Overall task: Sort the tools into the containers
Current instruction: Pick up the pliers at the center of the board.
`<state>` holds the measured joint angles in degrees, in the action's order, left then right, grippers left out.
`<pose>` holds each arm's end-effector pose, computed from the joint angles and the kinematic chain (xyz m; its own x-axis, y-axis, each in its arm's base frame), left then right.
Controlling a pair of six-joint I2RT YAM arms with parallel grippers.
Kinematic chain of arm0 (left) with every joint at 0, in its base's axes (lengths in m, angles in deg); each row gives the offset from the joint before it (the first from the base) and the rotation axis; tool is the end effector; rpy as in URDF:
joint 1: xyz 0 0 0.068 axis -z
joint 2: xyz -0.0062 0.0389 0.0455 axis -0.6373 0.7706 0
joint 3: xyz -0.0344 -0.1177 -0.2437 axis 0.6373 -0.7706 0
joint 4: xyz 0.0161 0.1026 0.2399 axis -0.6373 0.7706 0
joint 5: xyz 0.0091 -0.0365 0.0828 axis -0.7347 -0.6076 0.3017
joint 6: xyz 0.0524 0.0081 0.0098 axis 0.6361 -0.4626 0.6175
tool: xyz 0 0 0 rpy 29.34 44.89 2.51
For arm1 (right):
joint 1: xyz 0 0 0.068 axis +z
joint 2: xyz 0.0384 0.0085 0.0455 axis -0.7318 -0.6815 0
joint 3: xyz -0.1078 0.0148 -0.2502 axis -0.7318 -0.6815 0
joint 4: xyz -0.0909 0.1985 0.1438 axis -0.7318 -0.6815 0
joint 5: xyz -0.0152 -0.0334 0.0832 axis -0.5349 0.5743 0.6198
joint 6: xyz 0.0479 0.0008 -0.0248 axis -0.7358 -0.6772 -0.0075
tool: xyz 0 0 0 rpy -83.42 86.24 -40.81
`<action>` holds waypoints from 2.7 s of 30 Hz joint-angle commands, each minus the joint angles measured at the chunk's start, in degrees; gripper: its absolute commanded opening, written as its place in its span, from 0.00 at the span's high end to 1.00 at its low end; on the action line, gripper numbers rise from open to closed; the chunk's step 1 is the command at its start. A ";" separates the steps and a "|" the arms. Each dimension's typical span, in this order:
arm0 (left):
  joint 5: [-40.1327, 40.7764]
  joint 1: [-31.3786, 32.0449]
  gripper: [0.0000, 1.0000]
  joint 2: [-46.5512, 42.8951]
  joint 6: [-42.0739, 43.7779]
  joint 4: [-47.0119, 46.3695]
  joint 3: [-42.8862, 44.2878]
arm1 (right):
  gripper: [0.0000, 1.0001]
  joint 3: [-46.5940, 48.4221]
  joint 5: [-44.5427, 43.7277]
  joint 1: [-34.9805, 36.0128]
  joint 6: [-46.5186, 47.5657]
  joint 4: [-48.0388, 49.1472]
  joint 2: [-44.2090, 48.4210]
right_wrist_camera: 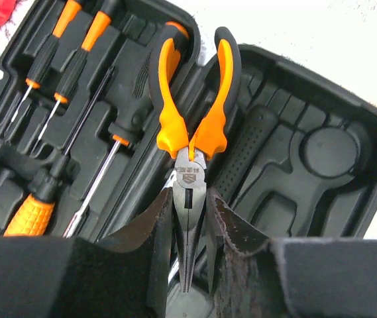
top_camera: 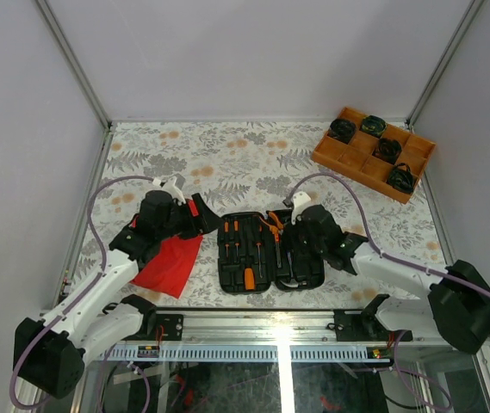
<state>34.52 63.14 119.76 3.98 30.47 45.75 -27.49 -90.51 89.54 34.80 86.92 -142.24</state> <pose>0.1822 -0.0895 0.2564 -0.7432 -0.3139 -0.5908 0.1736 0.7624 -0.6234 0.1898 0.1729 0.2017 -0.5221 -0.1696 -0.8358 -0.5596 0.8077 0.1857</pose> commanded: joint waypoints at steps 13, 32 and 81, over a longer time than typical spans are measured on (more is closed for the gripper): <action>-6.07 6.50 0.28 7.40 -3.60 -14.74 -0.05 | 1.00 -13.53 -0.65 1.26 -5.54 15.74 18.78; 5.48 15.36 0.17 13.68 -21.69 -33.48 0.28 | 1.00 -14.69 -2.21 1.26 -12.79 16.45 30.47; 4.02 19.56 0.85 22.19 -21.81 -39.24 5.86 | 0.55 -12.13 11.26 1.22 -16.93 13.19 33.92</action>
<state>39.61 82.35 144.08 -21.40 -4.28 51.50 -44.47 -80.37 90.48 17.33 101.43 -109.83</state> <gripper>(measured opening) 0.220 0.387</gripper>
